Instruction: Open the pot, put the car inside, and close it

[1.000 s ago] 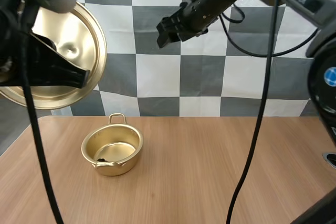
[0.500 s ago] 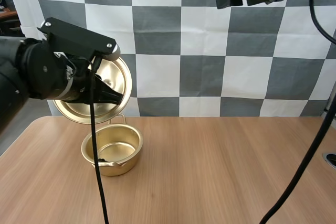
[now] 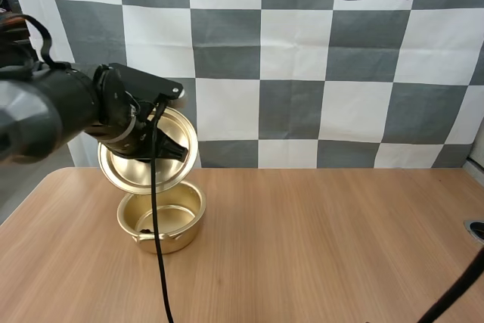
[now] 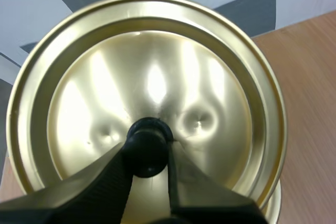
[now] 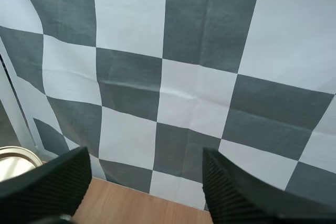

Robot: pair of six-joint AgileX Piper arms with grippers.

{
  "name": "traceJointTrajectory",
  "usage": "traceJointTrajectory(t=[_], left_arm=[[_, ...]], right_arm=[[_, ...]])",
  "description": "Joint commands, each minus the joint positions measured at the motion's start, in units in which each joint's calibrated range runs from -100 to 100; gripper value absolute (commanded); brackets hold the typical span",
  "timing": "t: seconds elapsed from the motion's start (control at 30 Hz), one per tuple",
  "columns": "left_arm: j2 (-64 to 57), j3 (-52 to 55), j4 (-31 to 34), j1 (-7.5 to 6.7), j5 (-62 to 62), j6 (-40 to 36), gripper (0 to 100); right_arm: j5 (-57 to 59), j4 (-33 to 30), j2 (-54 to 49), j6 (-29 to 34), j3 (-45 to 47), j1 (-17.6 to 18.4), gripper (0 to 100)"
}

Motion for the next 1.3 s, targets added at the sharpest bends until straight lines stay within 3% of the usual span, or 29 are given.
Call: traceJointTrajectory(t=[0.0,0.53,1.27], left_arm=[[2.71,0.01,-0.07,-0.01,0.13,0.03,0],[14.97,0.01,-0.07,-0.01,1.21,0.03,0],[18.12,0.01,-0.85,-0.01,4.53,0.39,0]], right_arm=[[0.0,-0.1,-1.28,-0.01,0.05,-0.05,100],[0.0,-2.52,-4.14,-0.01,0.05,-0.05,100],[0.0,-2.77,-4.14,-0.01,0.05,-0.05,100]])
